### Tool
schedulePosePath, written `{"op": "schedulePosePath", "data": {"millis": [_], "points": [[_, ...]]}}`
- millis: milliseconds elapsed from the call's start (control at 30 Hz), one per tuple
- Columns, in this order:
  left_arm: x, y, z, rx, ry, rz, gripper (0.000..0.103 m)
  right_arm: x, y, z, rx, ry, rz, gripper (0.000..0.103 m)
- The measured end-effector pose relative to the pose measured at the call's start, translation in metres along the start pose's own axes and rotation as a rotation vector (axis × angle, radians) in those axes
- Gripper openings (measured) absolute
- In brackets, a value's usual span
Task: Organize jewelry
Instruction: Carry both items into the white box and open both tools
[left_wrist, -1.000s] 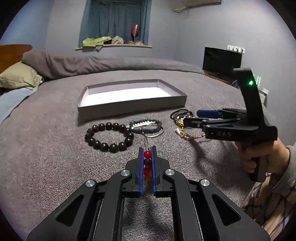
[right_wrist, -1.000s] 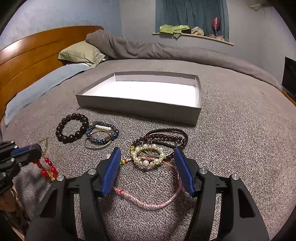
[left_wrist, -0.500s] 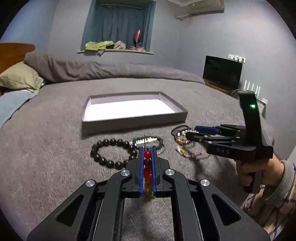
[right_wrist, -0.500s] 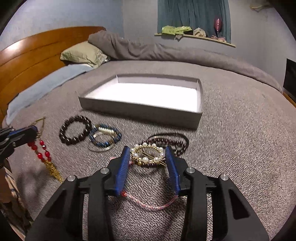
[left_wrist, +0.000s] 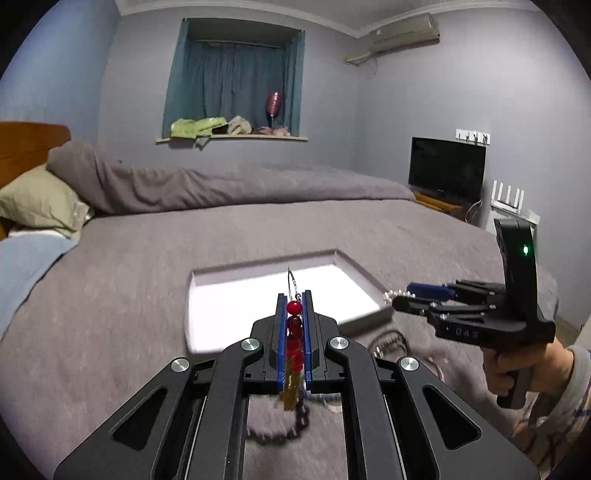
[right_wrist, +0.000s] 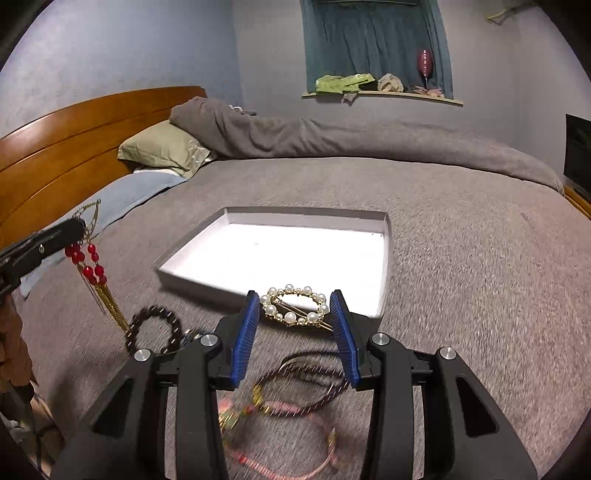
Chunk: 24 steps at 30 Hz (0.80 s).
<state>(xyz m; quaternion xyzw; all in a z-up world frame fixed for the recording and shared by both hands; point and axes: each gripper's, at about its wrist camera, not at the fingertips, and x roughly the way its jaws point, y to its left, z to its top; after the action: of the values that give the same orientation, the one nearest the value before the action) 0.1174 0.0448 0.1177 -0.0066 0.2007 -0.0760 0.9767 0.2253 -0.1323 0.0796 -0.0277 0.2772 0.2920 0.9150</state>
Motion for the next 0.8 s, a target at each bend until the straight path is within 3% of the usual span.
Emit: {"op": "schedulePosePath", "data": {"millis": [333,533,800], "points": [[0.065,0.025,0.031,-0.019,0.017,-0.015,0.008,0.052,-0.016,0.022,0.024,0.048,0.002,0.04],[0.093,0.042,0.027,-0.043,0.04,-0.003,0.008,0.079,-0.011,0.026,0.011,0.084,0.007,0.04],[0.134,0.079,-0.009,-0.11,0.21,0.025,0.008,0.108,-0.015,0.02,0.001,0.175,-0.009,0.04]]}}
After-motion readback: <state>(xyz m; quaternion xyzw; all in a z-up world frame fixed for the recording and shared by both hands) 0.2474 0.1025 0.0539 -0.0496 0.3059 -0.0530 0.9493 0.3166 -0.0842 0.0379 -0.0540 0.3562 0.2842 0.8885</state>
